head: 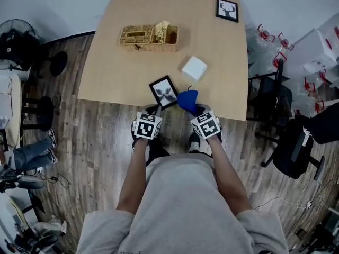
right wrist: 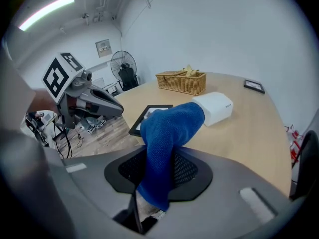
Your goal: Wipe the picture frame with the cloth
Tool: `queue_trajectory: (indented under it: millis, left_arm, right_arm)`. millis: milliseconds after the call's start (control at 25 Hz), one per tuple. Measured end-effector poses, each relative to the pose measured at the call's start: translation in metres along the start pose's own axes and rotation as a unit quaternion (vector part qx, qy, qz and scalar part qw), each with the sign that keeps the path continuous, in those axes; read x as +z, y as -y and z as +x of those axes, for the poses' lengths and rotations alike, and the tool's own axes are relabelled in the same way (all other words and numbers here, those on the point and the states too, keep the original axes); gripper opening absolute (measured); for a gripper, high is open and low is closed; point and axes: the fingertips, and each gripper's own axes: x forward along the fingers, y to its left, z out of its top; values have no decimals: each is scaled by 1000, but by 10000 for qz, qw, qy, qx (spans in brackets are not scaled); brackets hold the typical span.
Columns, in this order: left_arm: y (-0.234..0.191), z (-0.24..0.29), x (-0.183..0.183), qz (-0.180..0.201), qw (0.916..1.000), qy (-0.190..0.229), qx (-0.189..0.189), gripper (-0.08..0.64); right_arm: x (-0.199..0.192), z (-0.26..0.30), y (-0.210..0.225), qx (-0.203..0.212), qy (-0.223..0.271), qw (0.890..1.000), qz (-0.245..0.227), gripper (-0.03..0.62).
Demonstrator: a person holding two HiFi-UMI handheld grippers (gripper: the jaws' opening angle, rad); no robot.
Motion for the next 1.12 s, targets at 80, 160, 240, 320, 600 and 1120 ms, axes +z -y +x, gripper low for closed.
queue_trajectory:
  millis: [80, 160, 240, 320, 600, 1120]
  left_arm:
    - [8, -11, -2, -270, 9993, 203, 183, 52]
    - [16, -23, -6, -500, 9975, 380, 334, 52]
    - [24, -36, -11, -741, 9946, 544, 491, 52]
    - [30, -46, -11, -954, 9904, 764, 649, 52]
    - [42, -79, -27, -1321, 9783, 1164, 1094, 52]
    - [44, -102, -21, -1187, 9697, 1637, 1370, 52]
  right_arm:
    - [-1, -5, -2, 130, 101, 9999, 25, 106]
    - [-3, -9, -9, 297, 181, 9994, 30, 106]
    - [-8, -15, -14, 478, 232, 9986, -31, 106]
    - [-13, -22, -14, 605, 271, 9978, -79, 106]
    - [-16, -45, -4, 690, 441, 9965, 178, 106]
    - [-11, -56, 3, 672, 502, 9960, 303, 106]
